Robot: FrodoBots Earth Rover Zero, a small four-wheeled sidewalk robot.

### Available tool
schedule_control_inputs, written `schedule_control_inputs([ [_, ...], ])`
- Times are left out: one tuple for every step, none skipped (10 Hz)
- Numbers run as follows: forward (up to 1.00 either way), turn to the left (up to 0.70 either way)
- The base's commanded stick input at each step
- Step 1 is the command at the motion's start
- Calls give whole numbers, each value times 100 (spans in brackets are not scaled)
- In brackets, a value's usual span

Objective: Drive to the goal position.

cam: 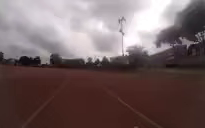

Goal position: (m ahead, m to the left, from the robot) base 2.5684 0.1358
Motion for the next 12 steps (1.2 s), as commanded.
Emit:
schedule_control_inputs([
  [100,0],
  [100,0],
  [100,0],
  [100,0],
  [100,0],
  [100,0],
  [100,0],
  [100,0],
  [100,0],
  [100,0],
  [100,0],
  [100,0],
])
